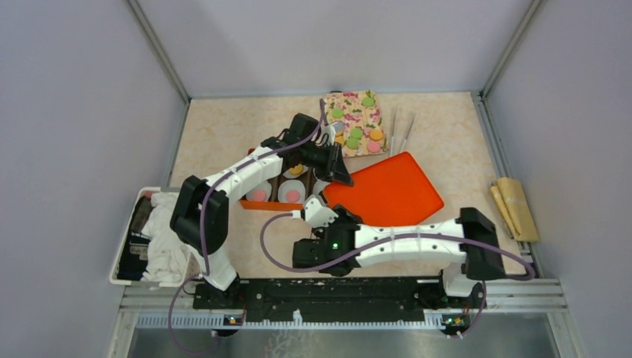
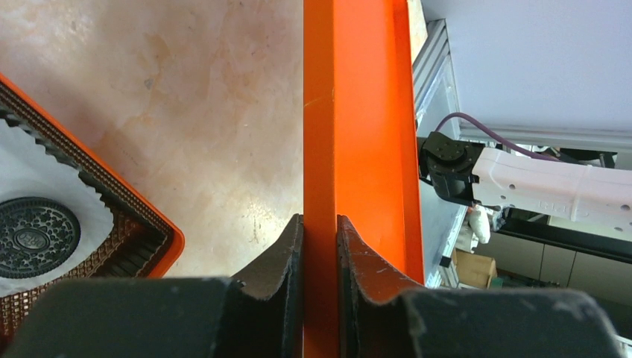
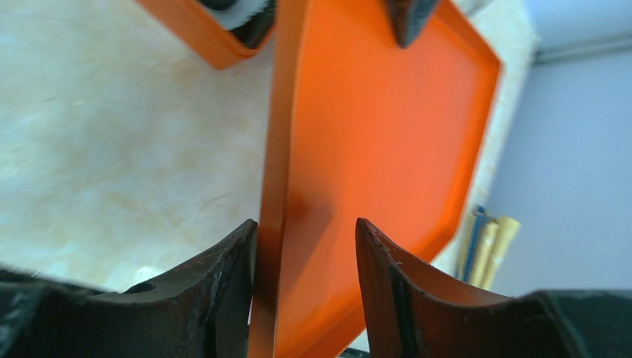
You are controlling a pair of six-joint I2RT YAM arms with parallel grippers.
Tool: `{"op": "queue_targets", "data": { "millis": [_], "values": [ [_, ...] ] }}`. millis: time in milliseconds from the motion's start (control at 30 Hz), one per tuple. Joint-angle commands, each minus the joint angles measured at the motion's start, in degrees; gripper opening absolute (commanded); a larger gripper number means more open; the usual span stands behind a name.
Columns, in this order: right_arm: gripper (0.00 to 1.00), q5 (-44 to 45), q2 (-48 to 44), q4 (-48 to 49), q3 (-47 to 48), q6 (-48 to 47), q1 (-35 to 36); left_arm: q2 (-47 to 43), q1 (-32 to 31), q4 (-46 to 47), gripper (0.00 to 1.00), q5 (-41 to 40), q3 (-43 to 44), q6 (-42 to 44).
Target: Pack the cookies
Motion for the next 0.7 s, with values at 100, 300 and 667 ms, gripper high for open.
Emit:
{"op": "queue_targets", "data": {
  "millis": [100, 300, 667],
  "values": [
    [0.47, 12.79, 12.22, -16.44, 4.10, 17.45, 0.69, -1.76, 0.29, -1.61, 0.11, 4.23, 2.26, 0.76],
    [0.05, 12.15, 13.95, -16.50, 5.35, 20.31, 0.69, -2.45, 1.12, -4.38, 0.10, 2.73, 2.99, 1.90],
    [0.00, 13.06, 13.74, -16.41, 7.98, 21.17, 0.48, -4.62, 6.17, -4.82, 0.62, 1.39, 12.05, 3.77]
  ]
}}
